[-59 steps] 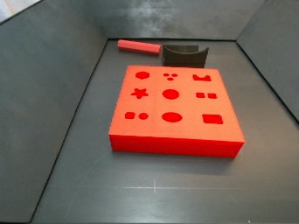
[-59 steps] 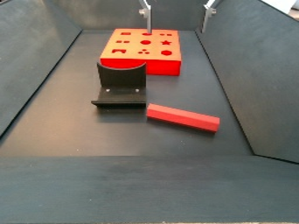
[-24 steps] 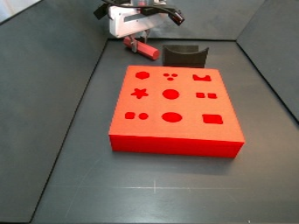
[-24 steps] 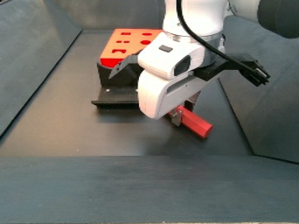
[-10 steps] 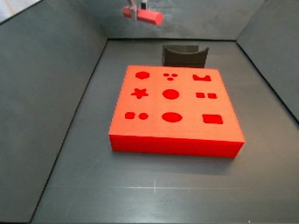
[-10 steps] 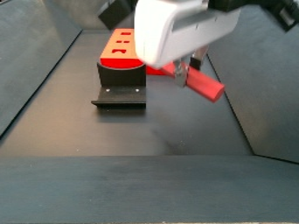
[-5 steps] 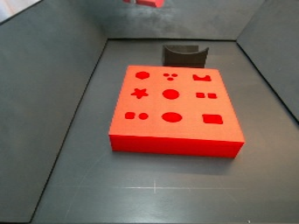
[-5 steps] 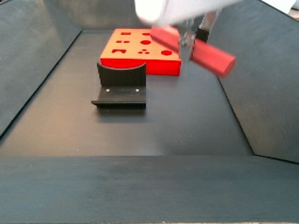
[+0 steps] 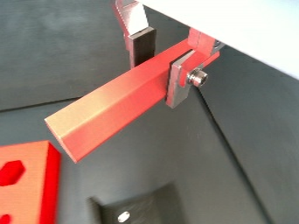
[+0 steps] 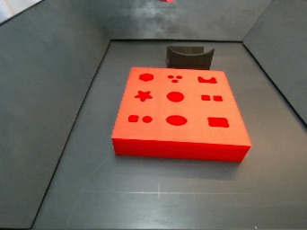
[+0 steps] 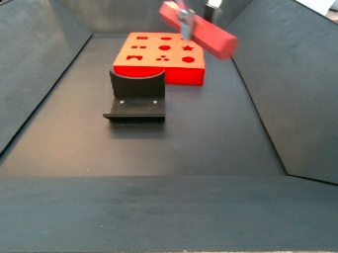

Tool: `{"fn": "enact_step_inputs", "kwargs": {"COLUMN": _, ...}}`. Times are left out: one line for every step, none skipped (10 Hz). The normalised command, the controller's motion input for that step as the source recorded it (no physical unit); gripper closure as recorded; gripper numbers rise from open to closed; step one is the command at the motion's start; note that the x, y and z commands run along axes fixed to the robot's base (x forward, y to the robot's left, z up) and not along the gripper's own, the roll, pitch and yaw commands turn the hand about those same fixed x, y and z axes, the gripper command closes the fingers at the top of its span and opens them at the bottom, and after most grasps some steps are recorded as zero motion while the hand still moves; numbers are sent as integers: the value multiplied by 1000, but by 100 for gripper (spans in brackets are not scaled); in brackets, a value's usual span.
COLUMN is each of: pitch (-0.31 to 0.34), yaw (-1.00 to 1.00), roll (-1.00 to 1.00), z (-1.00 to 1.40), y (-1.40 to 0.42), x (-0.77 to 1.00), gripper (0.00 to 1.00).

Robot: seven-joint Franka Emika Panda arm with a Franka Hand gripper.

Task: Pick up the hexagon object. Move up. Place the hexagon object on the fixture. Regrasp the hexagon object. Move to above the board. Insert the hexagon object.
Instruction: Place the hexagon object on the fixture.

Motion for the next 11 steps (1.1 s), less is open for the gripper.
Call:
{"fn": "enact_step_inputs", "kwargs": {"pitch": -68, "yaw": -1000, "roll": 109, "z": 106, "y": -503, "x": 1000, "gripper": 100}}
{"fn": "enact_step_inputs", "kwargs": {"pitch": -60, "yaw": -1000, "roll": 119, "z": 99, "y": -472, "x": 1000, "gripper": 100}}
{"fn": "enact_step_inputs", "kwargs": {"pitch": -47, "yaw": -1000, "roll": 141, "z": 85, "y": -419, "x": 1000, "gripper": 100}}
{"fn": "enact_step_inputs", "kwargs": {"pitch": -38, "yaw": -1000, "roll": 155, "z": 77, "y": -399, "x": 1000, "gripper": 100}}
{"fn": "enact_step_inputs", "kwargs": {"pitch": -11, "yaw": -1000, "roll": 212, "z": 64, "y": -344, "x": 1000, "gripper": 100}}
{"fn": "enact_step_inputs", "kwargs": {"pitch": 15, "yaw": -874, "roll": 228, "z": 54, "y": -312, "x": 1000, "gripper": 100}}
{"fn": "enact_step_inputs", "kwargs": {"pitch": 39, "yaw": -618, "roll": 197, "z": 46, "y": -280, "x": 1000, "gripper": 100}}
{"fn": "enact_step_inputs", "kwargs": {"pitch": 62, "yaw": -410, "roll": 167, "z": 38, "y": -244, "x": 1000, "gripper": 100}}
{"fn": "enact_step_inputs", "kwargs": {"pitch": 85, "yaw": -263, "roll": 146, "z": 33, "y": -218, "x": 1000, "gripper": 100}}
{"fn": "enact_step_inputs", "kwargs": {"pitch": 112, "yaw": -147, "roll": 122, "z": 30, "y": -183, "x": 1000, "gripper": 100}}
{"fn": "enact_step_inputs", "kwargs": {"pitch": 130, "yaw": -93, "roll": 105, "z": 28, "y": -156, "x": 1000, "gripper": 100}}
